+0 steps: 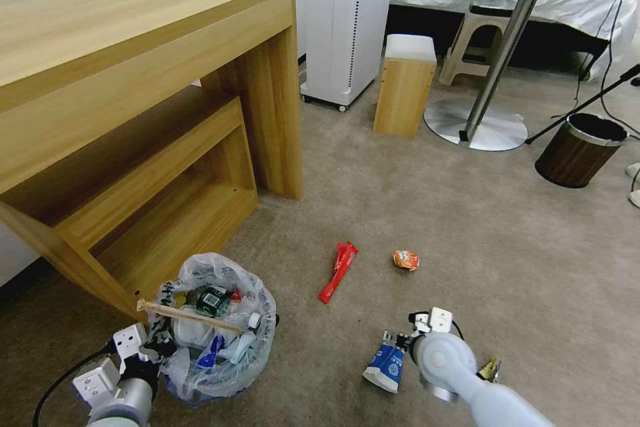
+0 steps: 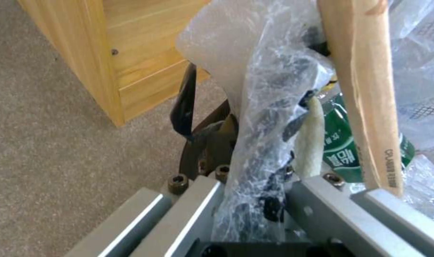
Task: Pick up the trash bin and place the garbage on the floor into it.
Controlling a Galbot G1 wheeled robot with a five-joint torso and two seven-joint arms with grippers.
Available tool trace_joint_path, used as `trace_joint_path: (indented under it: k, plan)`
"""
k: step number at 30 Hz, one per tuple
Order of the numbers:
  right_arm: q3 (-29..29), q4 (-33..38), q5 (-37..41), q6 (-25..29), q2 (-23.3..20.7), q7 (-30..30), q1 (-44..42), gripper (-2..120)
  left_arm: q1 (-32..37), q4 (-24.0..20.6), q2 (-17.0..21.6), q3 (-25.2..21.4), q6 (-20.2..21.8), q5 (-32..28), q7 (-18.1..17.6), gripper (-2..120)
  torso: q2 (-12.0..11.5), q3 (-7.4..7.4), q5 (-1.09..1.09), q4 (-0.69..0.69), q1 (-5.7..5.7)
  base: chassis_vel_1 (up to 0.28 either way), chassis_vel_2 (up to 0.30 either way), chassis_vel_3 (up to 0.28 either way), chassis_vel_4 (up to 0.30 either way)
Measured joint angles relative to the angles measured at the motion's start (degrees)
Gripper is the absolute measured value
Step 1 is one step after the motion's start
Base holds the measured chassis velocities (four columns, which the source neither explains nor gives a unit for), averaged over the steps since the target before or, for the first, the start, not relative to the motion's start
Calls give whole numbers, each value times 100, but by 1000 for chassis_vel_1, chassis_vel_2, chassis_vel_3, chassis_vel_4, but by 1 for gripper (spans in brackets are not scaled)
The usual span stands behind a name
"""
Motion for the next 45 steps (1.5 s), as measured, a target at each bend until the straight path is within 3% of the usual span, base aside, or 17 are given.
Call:
trace_joint_path:
  k: [10, 17, 26, 35, 38, 45]
  plan:
    - [-401, -231, -449, -102, 276, -165, 96, 100, 36, -66, -44, -51, 0, -7, -1, 0, 0, 0, -2, -1, 0, 0, 0, 0, 0]
    - [-732, -689, -823, 141, 562, -346, 143, 97, 99, -103, -96, -63, 0, -12, -3, 0, 0, 0, -1, -1, 0, 0, 0, 0, 0]
    - [-923, -868, -1316, 302, 828, -479, 51, 64, 131, -148, -162, -42, -3, 3, 2, 0, 0, 0, -1, -1, 0, 0, 0, 0, 0]
    - [-931, -877, -1574, 374, 662, -575, -27, 33, 125, -135, -192, -19, -12, 26, 8, 0, 0, 0, 0, -1, 0, 0, 0, 0, 0]
    - [-919, -850, -1692, 407, 585, -622, -80, 18, 127, -130, -198, -11, -22, 42, 13, 0, 0, 0, 0, -1, 0, 0, 0, 0, 0]
    - [-873, -673, -2036, 610, 345, -930, -133, 0, 140, -140, -194, -21, -31, 46, 17, 0, 0, 0, 1, -1, 0, 0, 0, 0, 0]
